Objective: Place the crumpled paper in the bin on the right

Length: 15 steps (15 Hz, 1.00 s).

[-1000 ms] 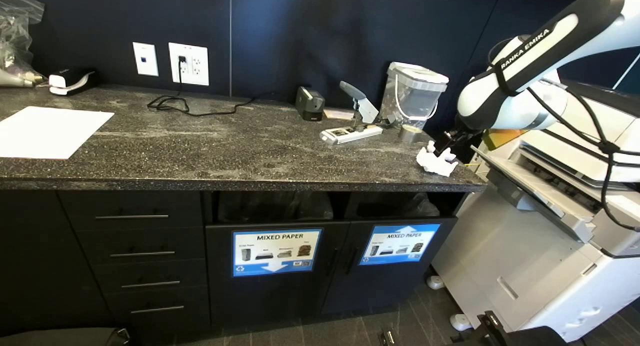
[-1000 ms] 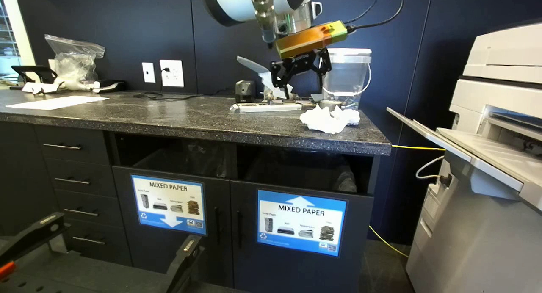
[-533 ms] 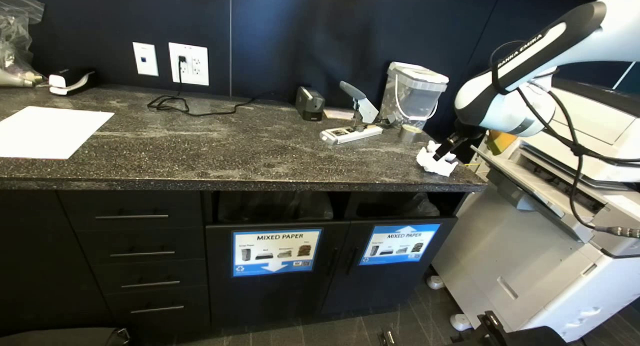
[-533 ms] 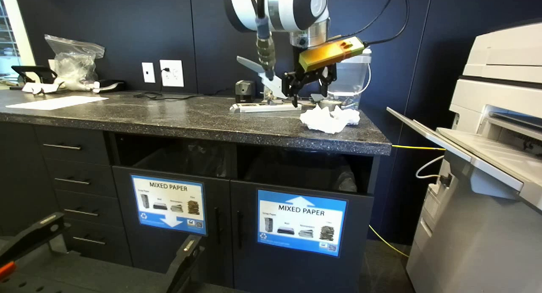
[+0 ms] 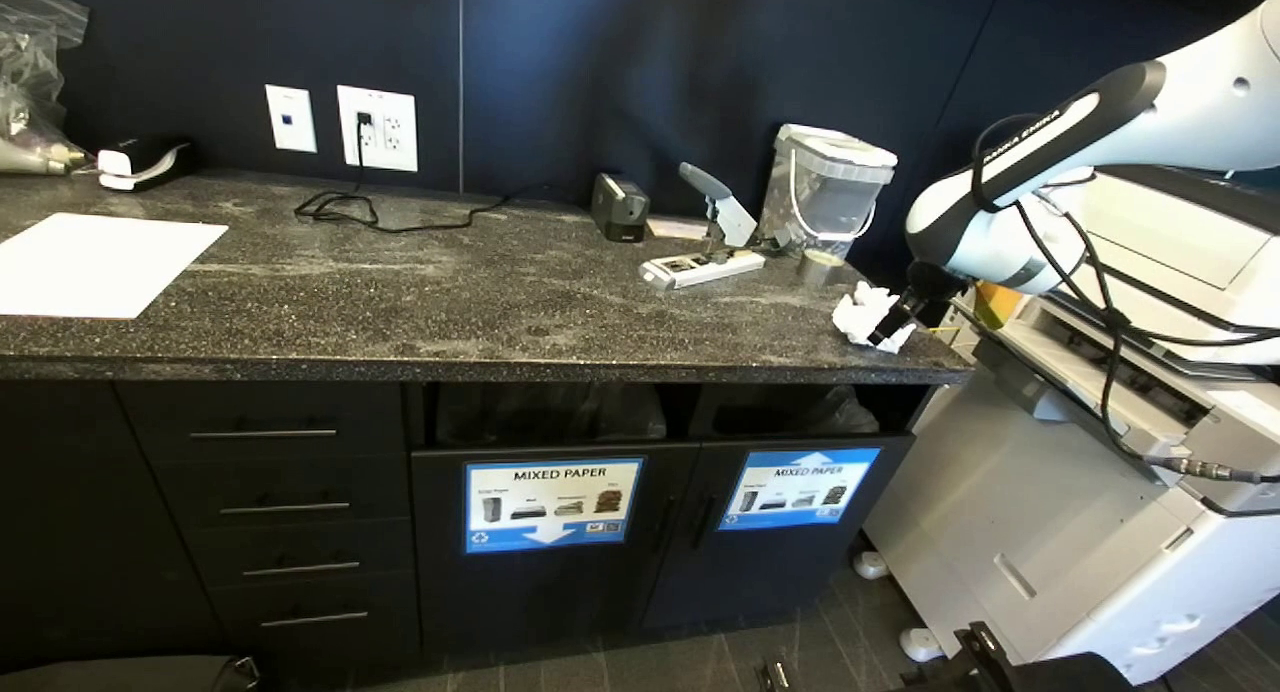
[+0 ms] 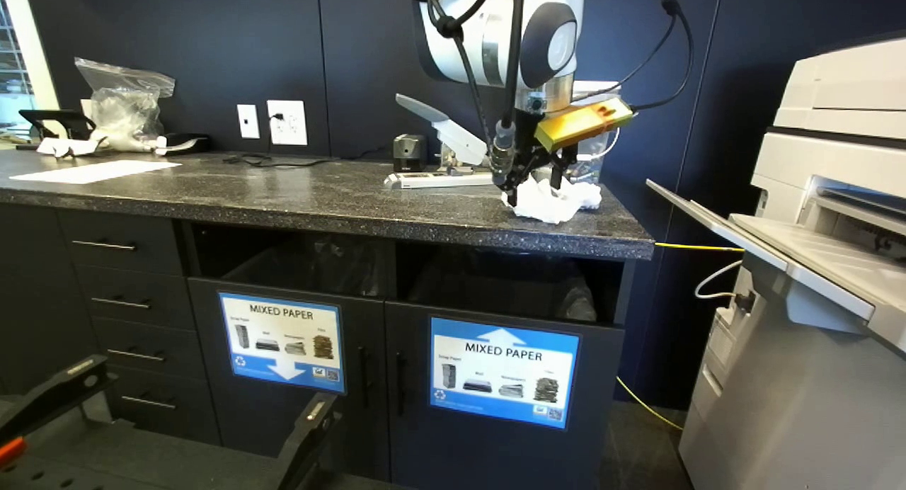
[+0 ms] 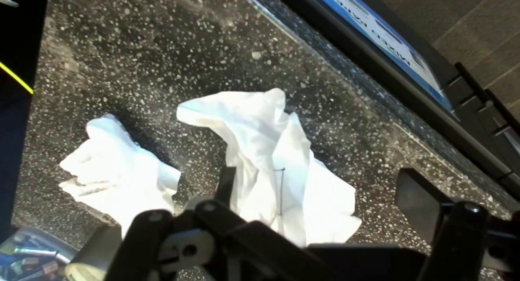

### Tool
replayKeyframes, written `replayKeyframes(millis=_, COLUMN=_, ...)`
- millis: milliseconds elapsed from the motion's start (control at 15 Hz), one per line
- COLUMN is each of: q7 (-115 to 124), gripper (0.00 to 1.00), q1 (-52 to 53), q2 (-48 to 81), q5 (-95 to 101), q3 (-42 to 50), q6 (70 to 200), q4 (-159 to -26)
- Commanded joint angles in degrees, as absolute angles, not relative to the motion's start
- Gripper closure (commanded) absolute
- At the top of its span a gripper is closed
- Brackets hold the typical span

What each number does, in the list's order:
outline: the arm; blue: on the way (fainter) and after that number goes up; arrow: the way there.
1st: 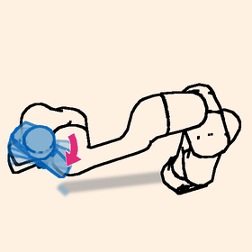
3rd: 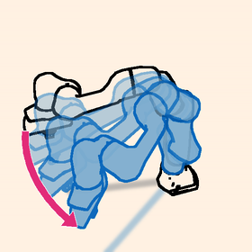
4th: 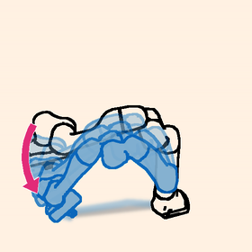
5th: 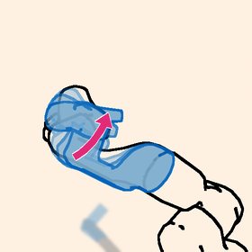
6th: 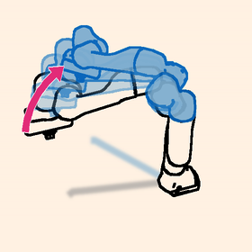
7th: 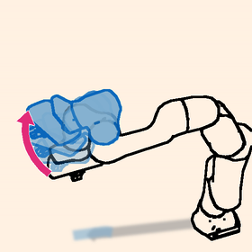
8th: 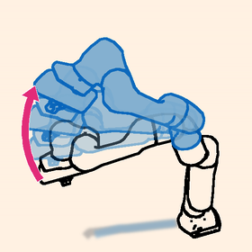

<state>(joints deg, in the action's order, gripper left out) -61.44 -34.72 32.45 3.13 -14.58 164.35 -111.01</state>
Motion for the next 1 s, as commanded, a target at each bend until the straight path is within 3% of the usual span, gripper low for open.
replayKeyframes(millis=0, q7=-65.31, gripper=0.0, q1=-33.65, q2=34.55, q5=1.78, q3=-13.62, q6=163.14, q4=-106.74)
replayKeyframes(millis=867, q7=-69.61, gripper=0.0, q1=-32.65, q2=42.11, q5=1.35, q3=-13.95, q6=160.49, q4=-97.12)
replayKeyframes(millis=933, q7=-70.08, gripper=0.25, q1=-32.94, q2=42.79, q5=1.06, q3=-14.23, q6=159.82, q4=-96.05)
